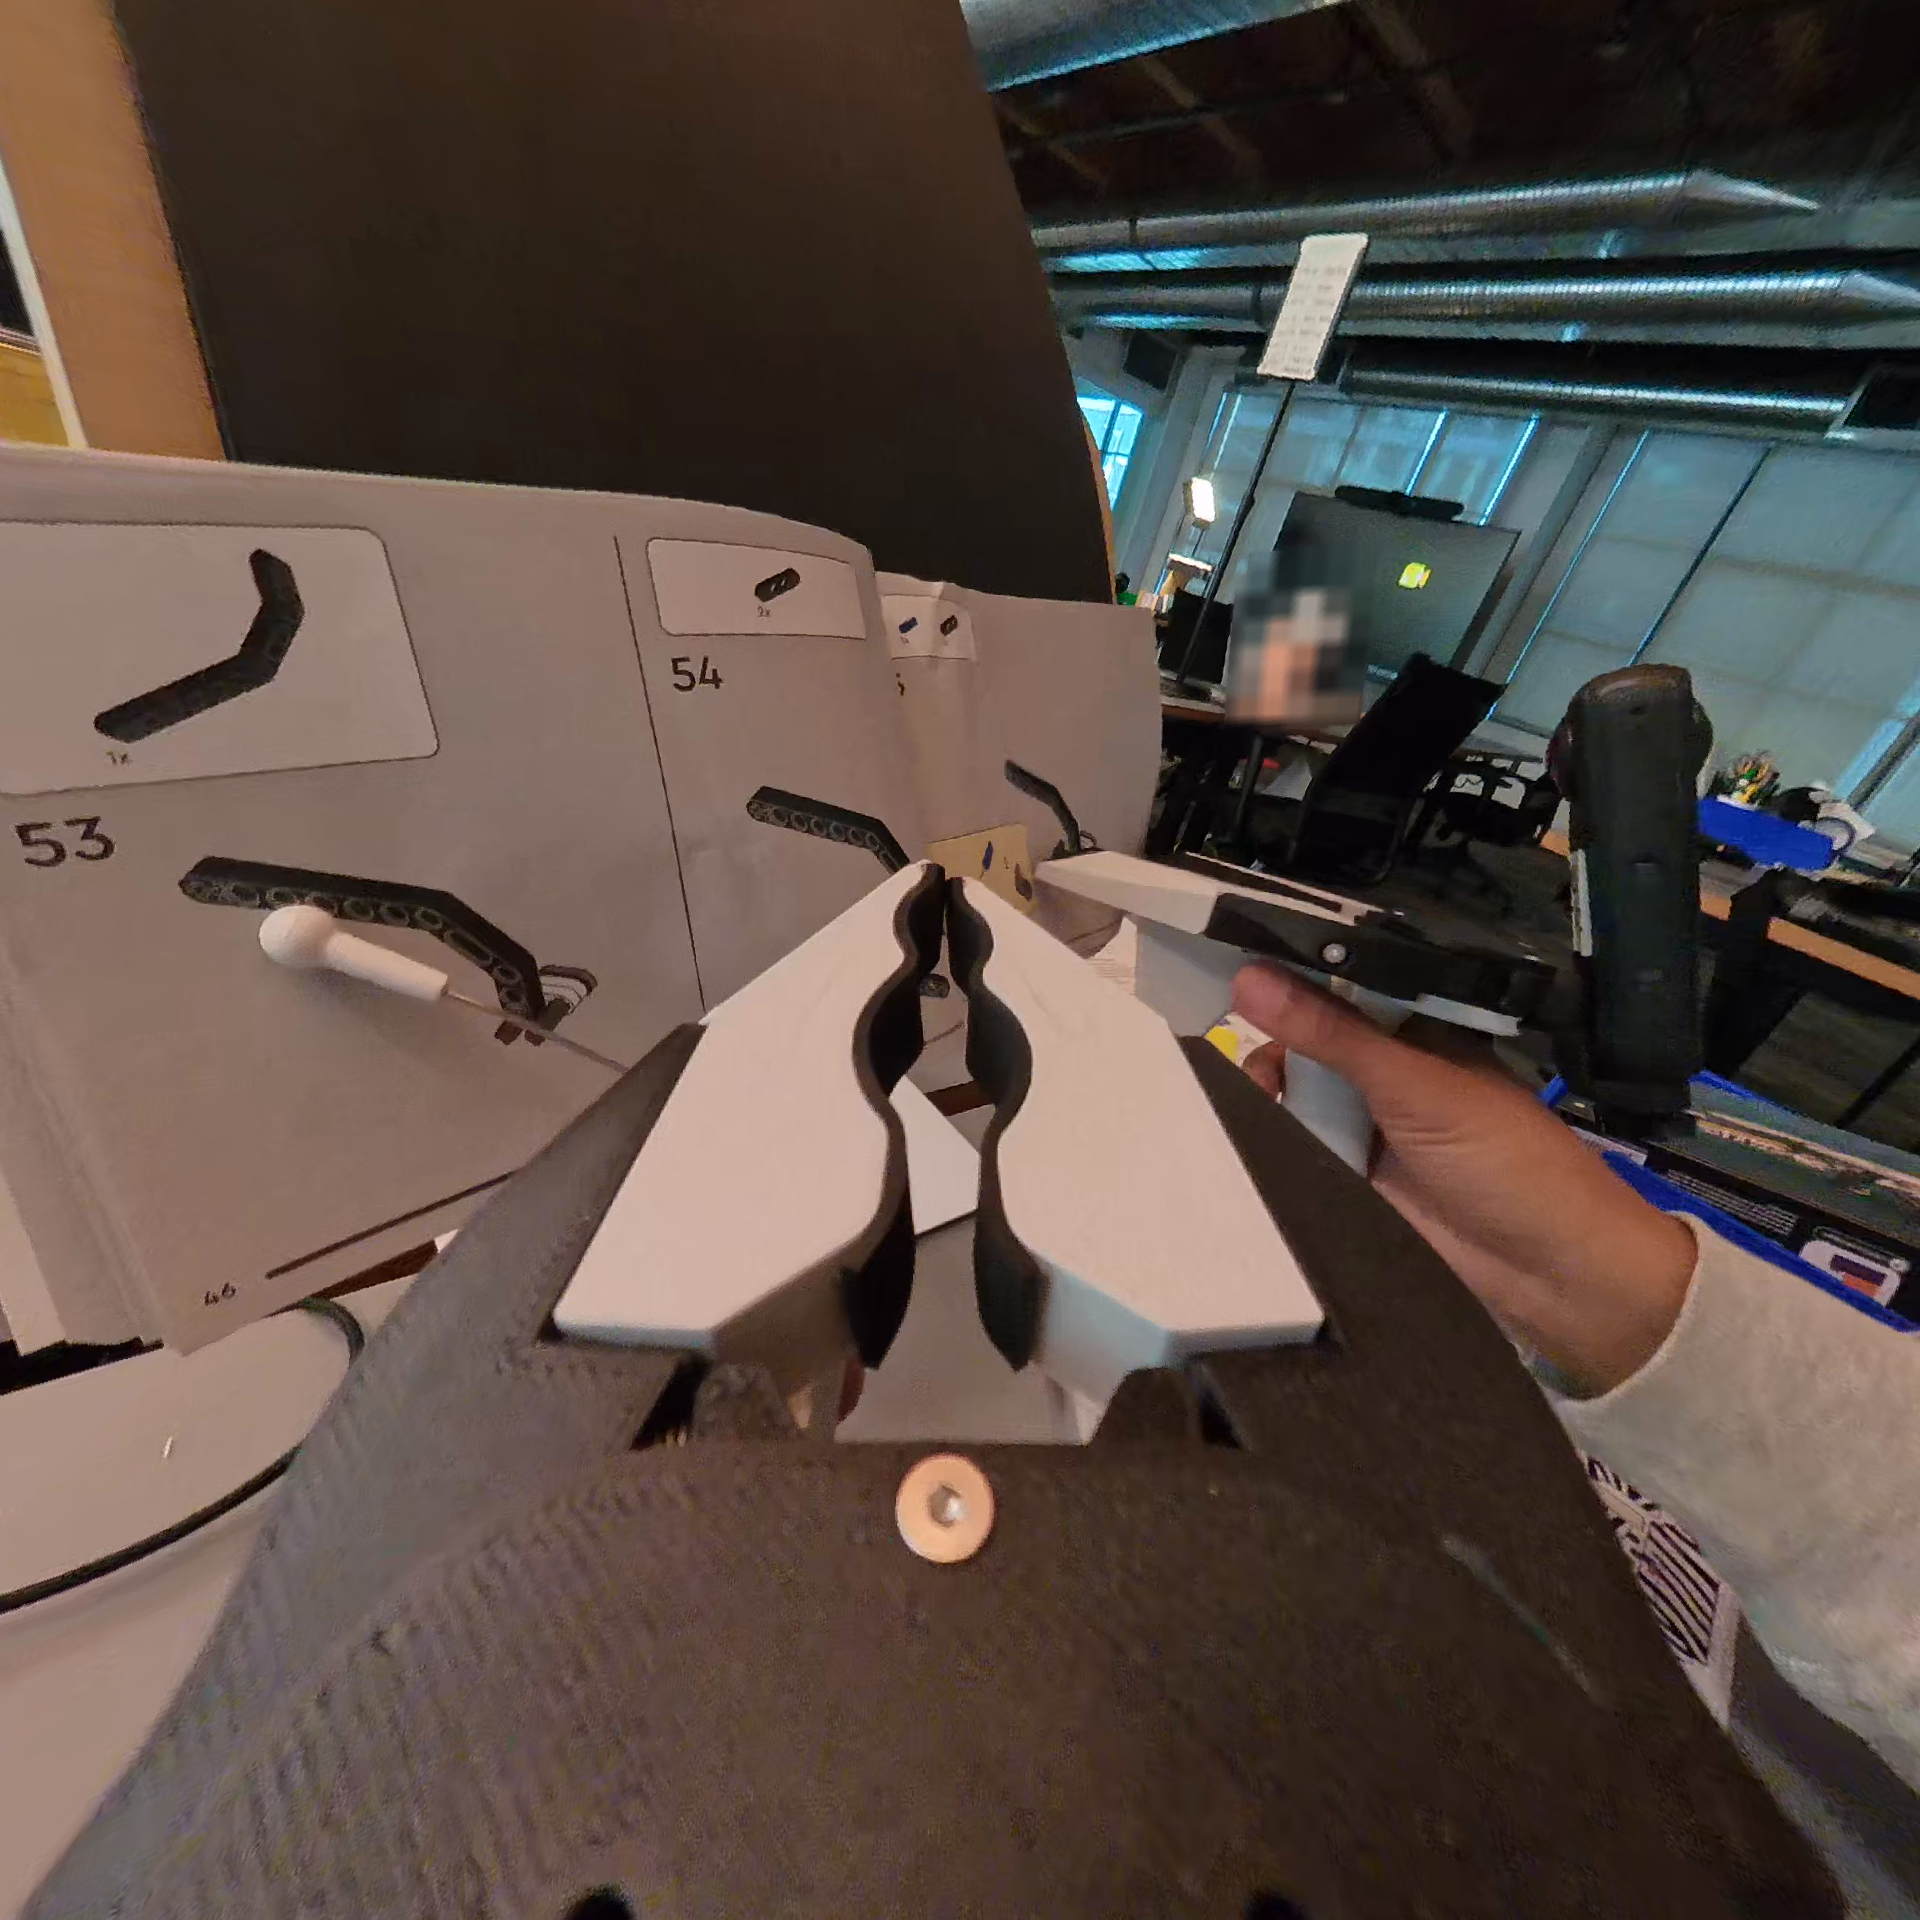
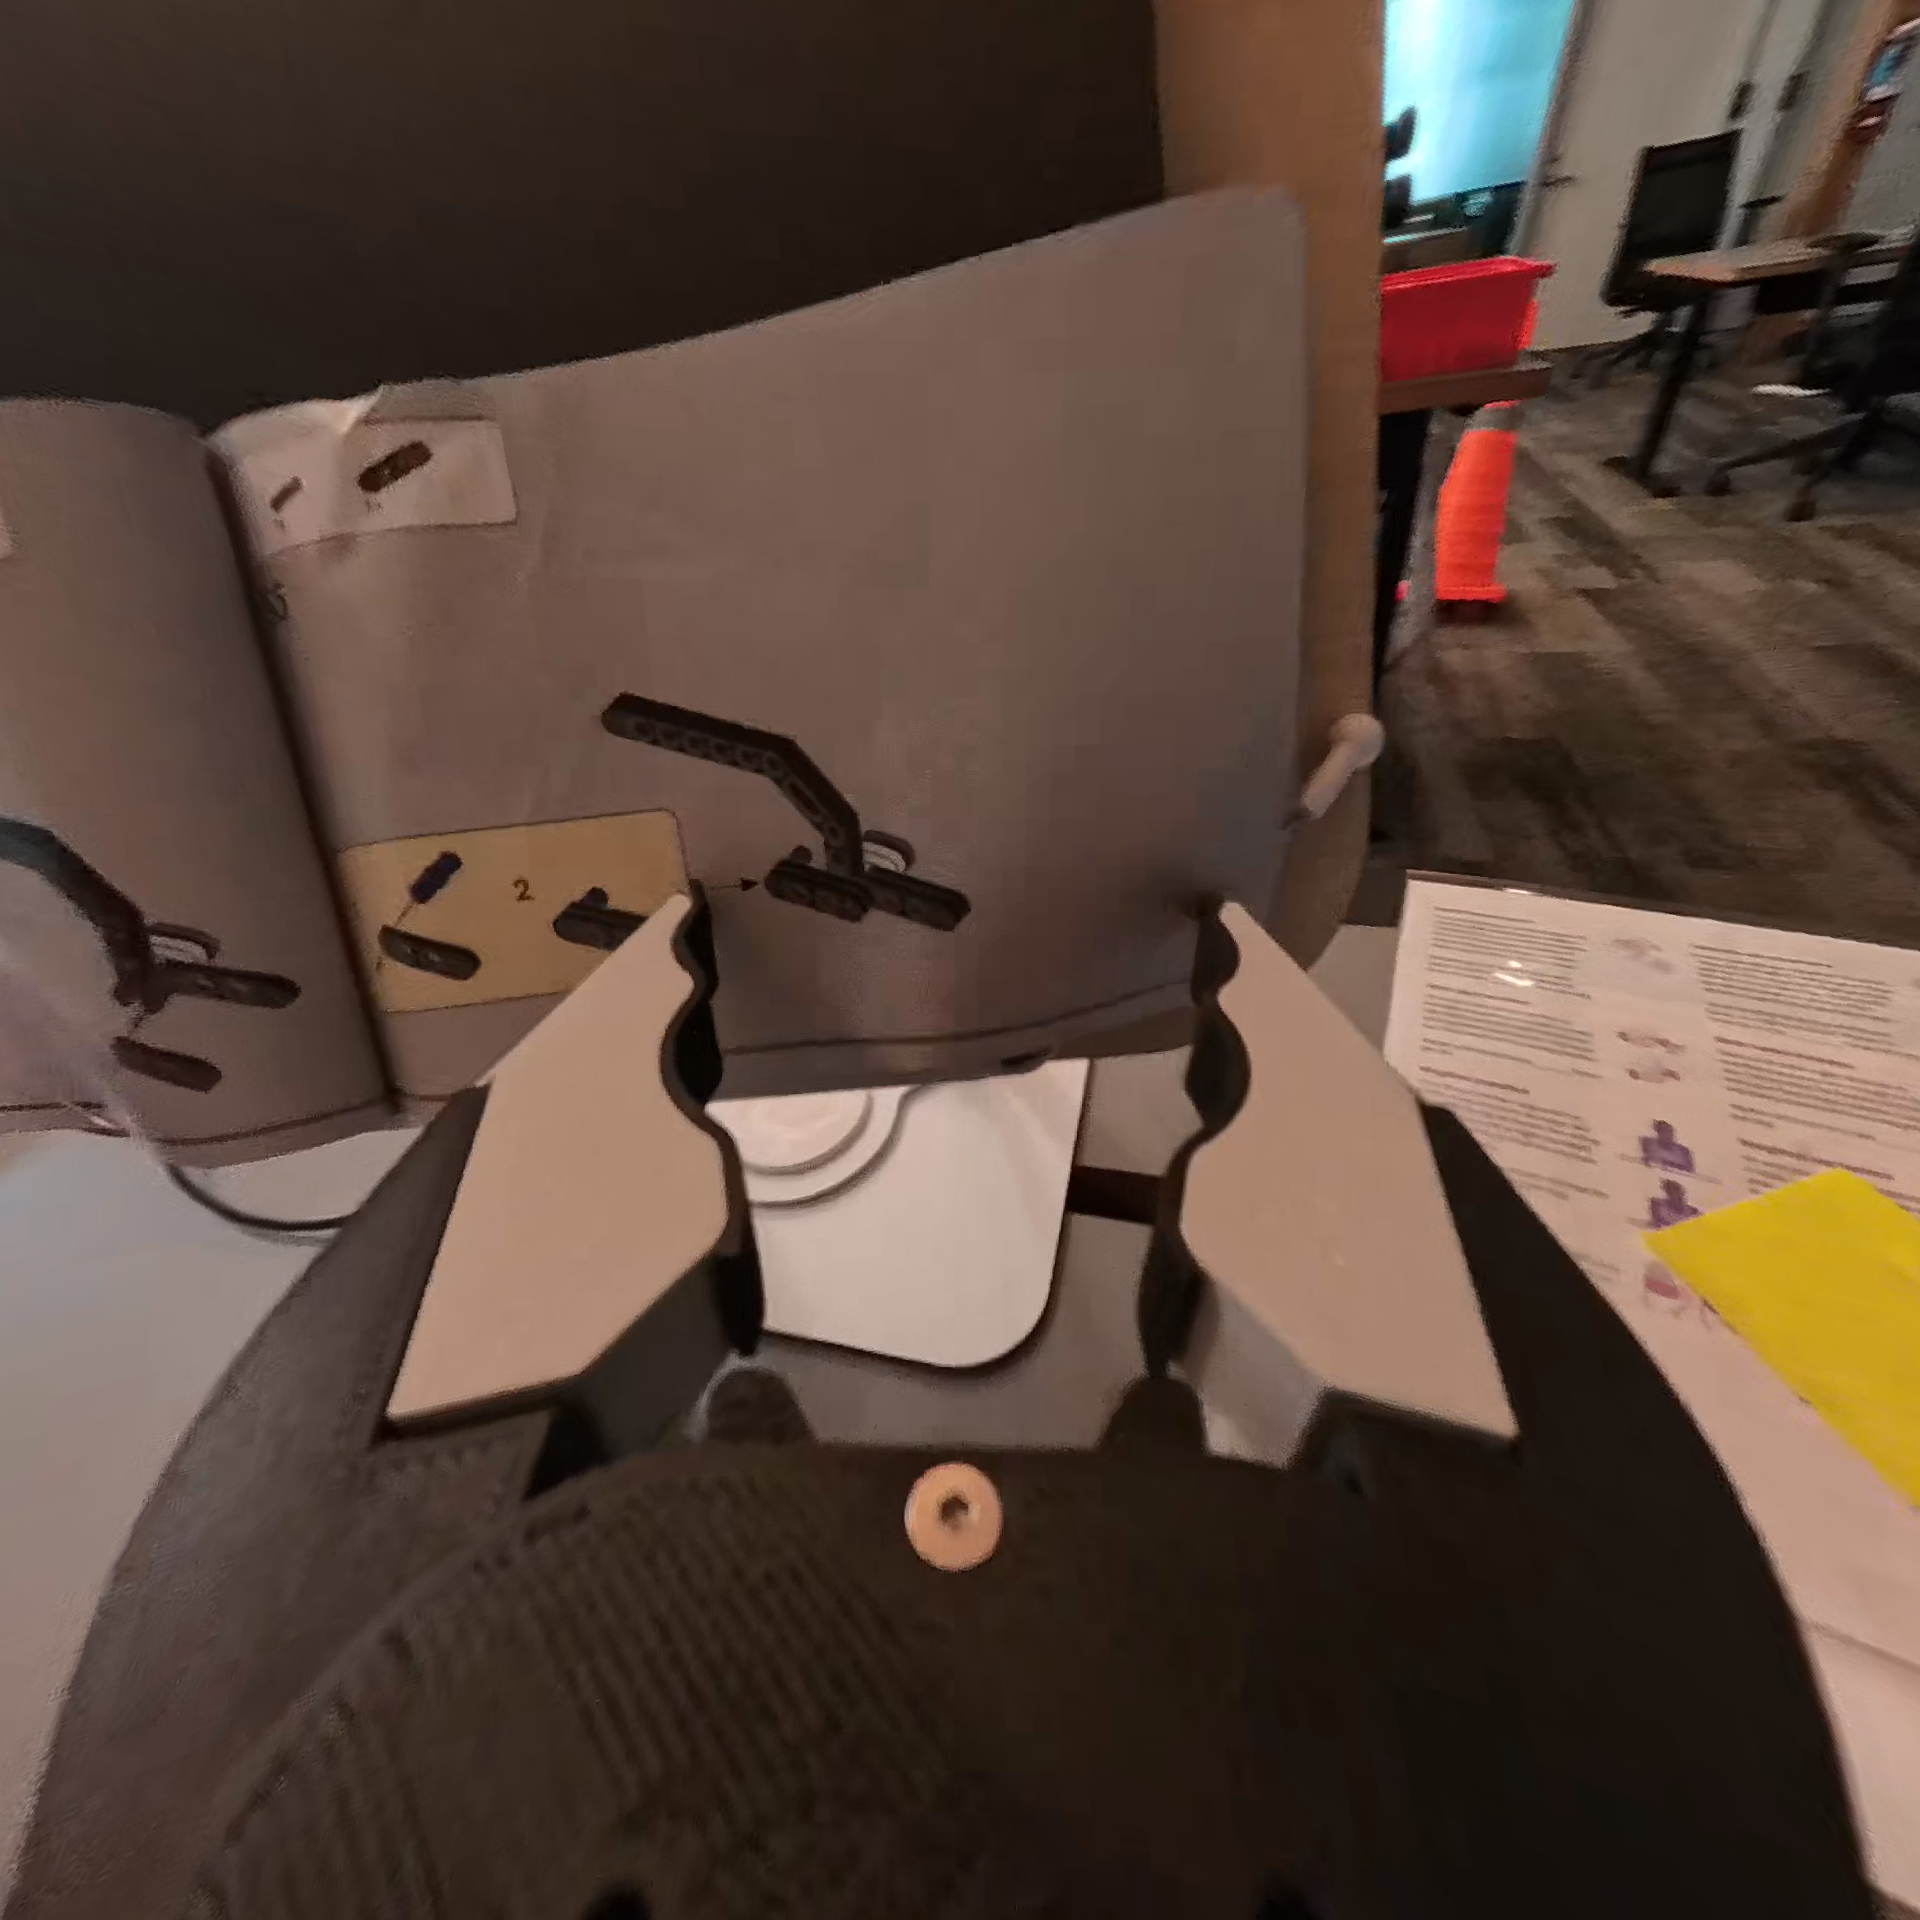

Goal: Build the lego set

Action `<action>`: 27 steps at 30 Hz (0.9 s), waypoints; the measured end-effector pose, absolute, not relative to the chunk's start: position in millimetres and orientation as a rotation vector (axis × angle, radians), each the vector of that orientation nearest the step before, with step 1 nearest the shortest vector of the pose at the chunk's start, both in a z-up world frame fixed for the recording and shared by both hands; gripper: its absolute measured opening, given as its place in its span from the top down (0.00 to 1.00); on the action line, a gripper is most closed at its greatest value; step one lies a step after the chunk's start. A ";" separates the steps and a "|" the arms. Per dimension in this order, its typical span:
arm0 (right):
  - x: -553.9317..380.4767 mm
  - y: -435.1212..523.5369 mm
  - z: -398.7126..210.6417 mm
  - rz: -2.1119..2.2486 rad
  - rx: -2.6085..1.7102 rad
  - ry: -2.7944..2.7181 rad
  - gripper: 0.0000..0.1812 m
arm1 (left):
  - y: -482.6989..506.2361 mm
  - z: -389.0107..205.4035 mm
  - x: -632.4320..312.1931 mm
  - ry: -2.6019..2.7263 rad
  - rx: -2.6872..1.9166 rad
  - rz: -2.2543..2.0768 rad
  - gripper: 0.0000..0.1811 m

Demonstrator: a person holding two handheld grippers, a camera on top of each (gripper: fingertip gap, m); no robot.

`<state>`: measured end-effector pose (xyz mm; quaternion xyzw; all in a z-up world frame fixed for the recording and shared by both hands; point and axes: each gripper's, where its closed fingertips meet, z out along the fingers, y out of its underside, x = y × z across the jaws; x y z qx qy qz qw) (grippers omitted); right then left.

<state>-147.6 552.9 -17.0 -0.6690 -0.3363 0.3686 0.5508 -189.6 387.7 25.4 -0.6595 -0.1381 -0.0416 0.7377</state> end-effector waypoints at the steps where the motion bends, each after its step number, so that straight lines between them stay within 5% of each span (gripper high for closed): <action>1: -148.4 550.1 -16.6 0.847 -1.573 -0.796 0.53 | 386.5 24.7 -189.2 -0.302 -1.443 -0.095 1.00; 7: -146.9 526.5 2.3 0.763 -1.439 -0.846 0.91 | 384.1 18.2 -188.1 -0.287 -1.447 -0.077 1.00; 13: -150.2 446.4 31.2 0.897 -1.063 -1.042 0.88 | 379.0 25.6 -194.6 -0.290 -1.430 -0.093 0.96; 18: -166.7 384.3 11.6 0.818 -0.855 -1.336 0.86 | 360.9 55.0 -188.5 -0.268 -1.257 -0.340 0.59; 21: -174.8 370.6 1.5 0.789 -0.828 -1.422 0.84 | 357.1 60.0 -187.7 -0.291 -1.231 -0.520 0.55; 27: -174.1 336.5 -2.0 0.788 -0.696 -1.590 0.79 | 360.9 34.9 -218.1 -0.457 -1.279 -0.473 0.90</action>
